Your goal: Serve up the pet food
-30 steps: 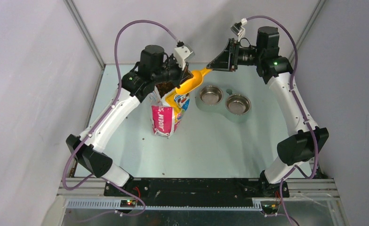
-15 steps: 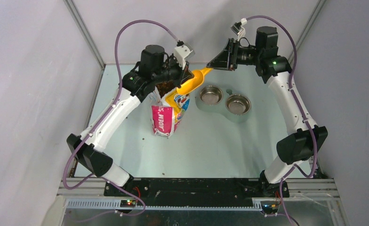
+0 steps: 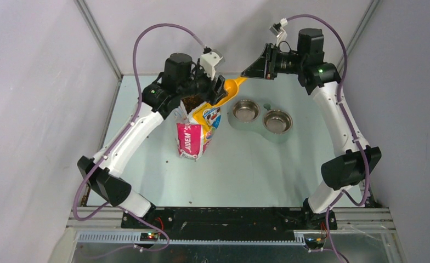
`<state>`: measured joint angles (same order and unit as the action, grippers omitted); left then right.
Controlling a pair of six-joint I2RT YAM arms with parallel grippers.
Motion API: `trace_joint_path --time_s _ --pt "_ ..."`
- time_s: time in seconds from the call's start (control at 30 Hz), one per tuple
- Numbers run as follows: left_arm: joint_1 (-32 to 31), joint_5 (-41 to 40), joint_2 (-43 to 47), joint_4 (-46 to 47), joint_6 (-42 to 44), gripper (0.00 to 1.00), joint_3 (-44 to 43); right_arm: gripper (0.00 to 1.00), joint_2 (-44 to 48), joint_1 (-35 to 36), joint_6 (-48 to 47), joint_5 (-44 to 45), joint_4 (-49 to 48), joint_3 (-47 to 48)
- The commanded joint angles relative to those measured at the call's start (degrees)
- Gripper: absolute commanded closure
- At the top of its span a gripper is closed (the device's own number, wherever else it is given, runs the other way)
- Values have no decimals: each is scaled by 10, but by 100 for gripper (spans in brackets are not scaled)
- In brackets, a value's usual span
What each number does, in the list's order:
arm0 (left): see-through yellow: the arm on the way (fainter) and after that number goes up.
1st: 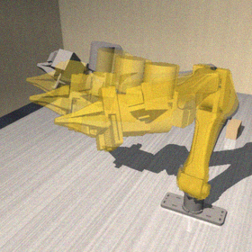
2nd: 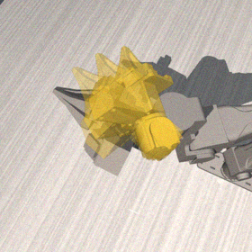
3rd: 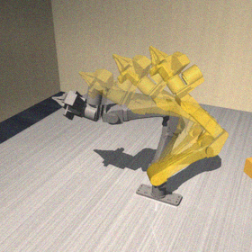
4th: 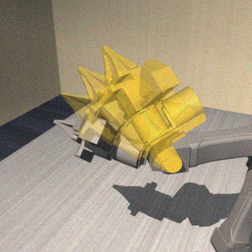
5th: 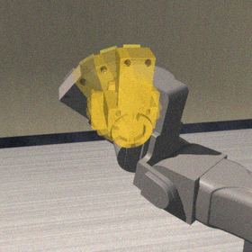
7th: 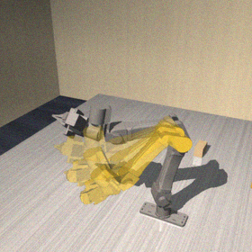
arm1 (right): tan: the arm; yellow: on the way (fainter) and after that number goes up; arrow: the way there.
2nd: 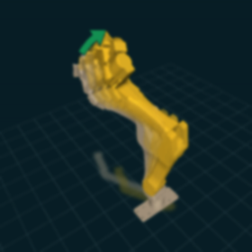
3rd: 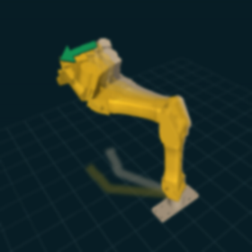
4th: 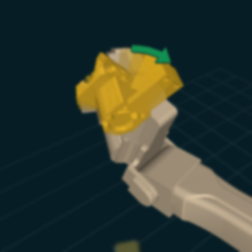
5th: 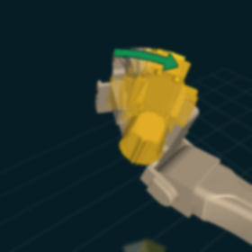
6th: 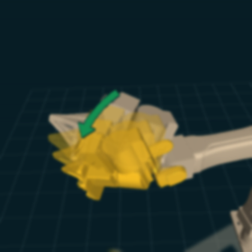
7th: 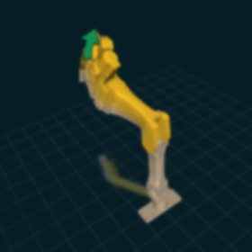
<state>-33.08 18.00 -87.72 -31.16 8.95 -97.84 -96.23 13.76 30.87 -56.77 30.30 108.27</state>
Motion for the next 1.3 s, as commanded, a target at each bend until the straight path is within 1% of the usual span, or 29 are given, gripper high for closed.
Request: trace_joint_path --time_s 0.0,0.07,0.1,0.13,0.2,0.3,0.37,0.43,0.6,0.8,1.03,1.13,1.27 --pt "33 -82 44 -24 -51 26 -29 100 -14 3 -67 39 19 81" --pt "82 -103 58 -26 -92 26 -28 100 -30 9 -77 51 22 125" --pt "93 -117 65 -26 -119 25 -27 100 -44 12 -82 61 27 141" --pt "117 -125 68 -25 -130 25 -24 100 -51 22 -93 67 30 172" --pt "144 -147 75 -25 -144 25 -13 100 -74 41 -115 92 41 216" --pt "169 -163 80 -33 -152 25 1 100 -120 77 -161 157 72 272" --pt "186 -156 88 -34 -169 25 19 100 -151 105 -205 200 90 319" --pt "199 -148 99 -33 -186 25 39 100 -176 126 -226 227 99 335" --pt "216 -147 132 -20 -196 25 88 100 -214 174 -289 282 127 334" --pt "228 -162 189 15 -164 25 133 100 -255 211 -394 332 157 332" --pt "248 -164 238 15 -143 24 181 100 -310 235 -437 374 155 334" --pt "259 -133 250 19 -159 24 197 100 -334 241 -453 382 151 343" --pt "271 -113 257 23 -172 25 204 100 -363 245 -480 392 165 342"
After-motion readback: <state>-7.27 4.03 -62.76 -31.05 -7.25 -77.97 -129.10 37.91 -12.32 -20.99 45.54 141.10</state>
